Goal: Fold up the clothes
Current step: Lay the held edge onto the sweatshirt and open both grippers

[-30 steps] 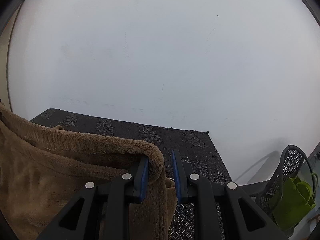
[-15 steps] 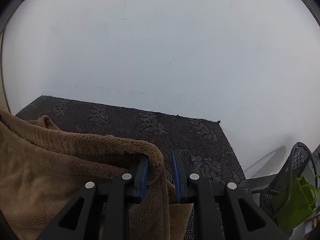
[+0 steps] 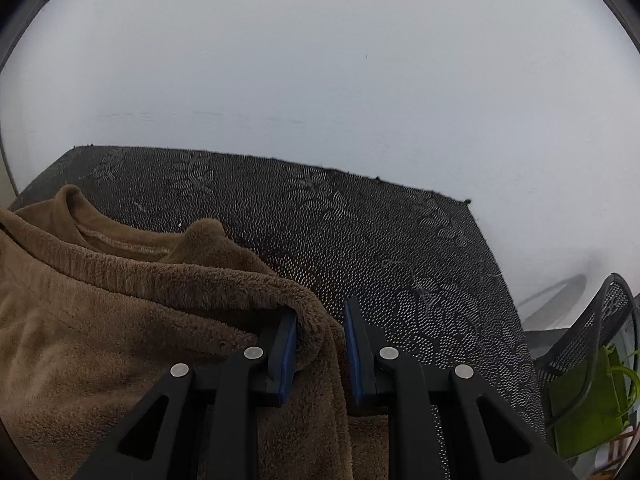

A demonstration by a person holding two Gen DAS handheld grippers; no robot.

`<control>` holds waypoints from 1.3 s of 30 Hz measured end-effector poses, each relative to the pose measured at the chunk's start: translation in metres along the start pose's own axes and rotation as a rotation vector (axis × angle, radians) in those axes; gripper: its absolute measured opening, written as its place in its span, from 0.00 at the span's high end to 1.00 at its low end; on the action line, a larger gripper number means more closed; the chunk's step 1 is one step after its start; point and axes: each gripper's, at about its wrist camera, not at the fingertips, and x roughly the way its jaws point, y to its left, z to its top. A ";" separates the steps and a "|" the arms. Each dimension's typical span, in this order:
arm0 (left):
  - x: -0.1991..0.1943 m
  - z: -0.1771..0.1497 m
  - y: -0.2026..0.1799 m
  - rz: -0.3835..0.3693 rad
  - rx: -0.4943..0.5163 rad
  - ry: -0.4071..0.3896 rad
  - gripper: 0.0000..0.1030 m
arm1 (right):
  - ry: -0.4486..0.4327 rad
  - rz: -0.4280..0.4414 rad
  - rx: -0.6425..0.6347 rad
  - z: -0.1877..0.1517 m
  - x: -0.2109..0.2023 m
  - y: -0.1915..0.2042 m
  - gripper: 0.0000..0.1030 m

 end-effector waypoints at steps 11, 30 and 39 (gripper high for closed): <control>0.004 0.004 0.007 0.082 0.003 0.033 0.05 | 0.092 0.038 -0.011 0.000 0.012 0.000 0.62; -0.073 -0.009 0.030 -0.137 -0.114 -0.016 0.01 | -0.112 0.193 0.076 -0.012 -0.095 -0.024 0.39; -0.085 0.001 0.033 -0.178 -0.197 -0.041 0.01 | 0.037 0.316 -0.051 -0.006 -0.060 0.042 0.39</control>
